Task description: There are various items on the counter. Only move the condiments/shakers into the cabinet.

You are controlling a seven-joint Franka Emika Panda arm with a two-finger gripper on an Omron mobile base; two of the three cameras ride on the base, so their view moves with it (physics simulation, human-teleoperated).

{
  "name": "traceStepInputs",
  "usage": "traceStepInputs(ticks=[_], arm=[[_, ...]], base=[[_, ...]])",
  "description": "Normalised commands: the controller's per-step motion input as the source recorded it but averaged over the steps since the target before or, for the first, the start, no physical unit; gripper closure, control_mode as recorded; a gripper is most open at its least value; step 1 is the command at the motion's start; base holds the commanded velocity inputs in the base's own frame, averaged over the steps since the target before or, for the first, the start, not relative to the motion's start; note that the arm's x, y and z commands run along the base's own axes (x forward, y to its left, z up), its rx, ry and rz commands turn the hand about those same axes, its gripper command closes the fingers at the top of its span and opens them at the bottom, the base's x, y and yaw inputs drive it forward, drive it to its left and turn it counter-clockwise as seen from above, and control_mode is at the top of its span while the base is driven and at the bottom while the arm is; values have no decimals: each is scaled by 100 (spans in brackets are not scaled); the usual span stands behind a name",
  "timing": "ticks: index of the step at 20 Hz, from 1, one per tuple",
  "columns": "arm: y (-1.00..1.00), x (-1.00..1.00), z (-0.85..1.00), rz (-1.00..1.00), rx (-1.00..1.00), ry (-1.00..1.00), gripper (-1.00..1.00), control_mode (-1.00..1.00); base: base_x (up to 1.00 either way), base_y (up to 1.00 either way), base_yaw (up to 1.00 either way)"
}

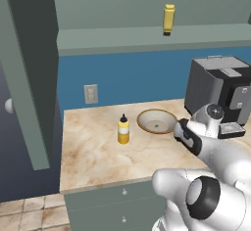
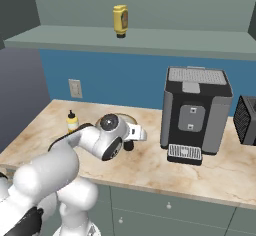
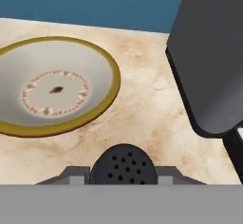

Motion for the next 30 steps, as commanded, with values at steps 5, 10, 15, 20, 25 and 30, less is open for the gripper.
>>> traceStepInputs(ticks=[5, 10, 15, 20, 25, 30], arm=[[14, -39, 100, 0, 0, -14, 100, -100], [25, -26, 100, 0, 1, -13, 100, -100], [38, -18, 100, 1, 3, -12, 100, -100], [38, -18, 100, 2, 1, -13, 100, -100], [36, -9, 100, 2, 1, -13, 100, -100], [36, -7, 100, 1, 1, -14, 100, -100]], base=[[0, 0, 0], [0, 0, 0], [0, 0, 0], [0, 0, 0], [0, 0, 0], [0, 0, 0]])
